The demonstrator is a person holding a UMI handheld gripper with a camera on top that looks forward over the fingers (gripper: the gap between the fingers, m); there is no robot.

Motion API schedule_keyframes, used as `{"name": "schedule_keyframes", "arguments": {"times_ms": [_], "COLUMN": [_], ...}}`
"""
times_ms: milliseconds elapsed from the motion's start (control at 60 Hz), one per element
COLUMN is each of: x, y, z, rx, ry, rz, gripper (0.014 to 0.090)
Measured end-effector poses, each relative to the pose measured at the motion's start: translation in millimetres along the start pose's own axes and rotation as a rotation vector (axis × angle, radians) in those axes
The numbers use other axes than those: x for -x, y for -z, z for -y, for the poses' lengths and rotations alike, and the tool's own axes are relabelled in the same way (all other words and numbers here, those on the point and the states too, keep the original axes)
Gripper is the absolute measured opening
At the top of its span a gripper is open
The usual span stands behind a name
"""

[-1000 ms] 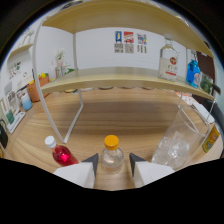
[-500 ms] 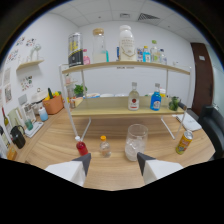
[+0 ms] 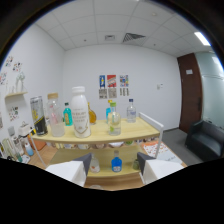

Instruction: Make me a cup of Vodka Sunrise.

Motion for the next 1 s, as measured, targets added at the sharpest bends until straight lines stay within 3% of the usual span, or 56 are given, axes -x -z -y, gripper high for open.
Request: {"name": "schedule_keyframes", "arguments": {"times_ms": [100,283,400,583,800,1000], "x": [-5,-5,2,3,5,0], "y": [-34,-94,-121,-137,-130,-90], "z": [45,73,66,60,60,88], "rx": [-0.074,-0.093,-0.055,-0.035,-0.028,-0.092], "ry": [0.03,0.051,0.032,0.022,0.033,0.001], "rz": [0.007,0.029,0.05,0.054,0.073,0.087], "gripper": [0.0857,0.0811,0.069,0.0378,0.036,0.0357]}}
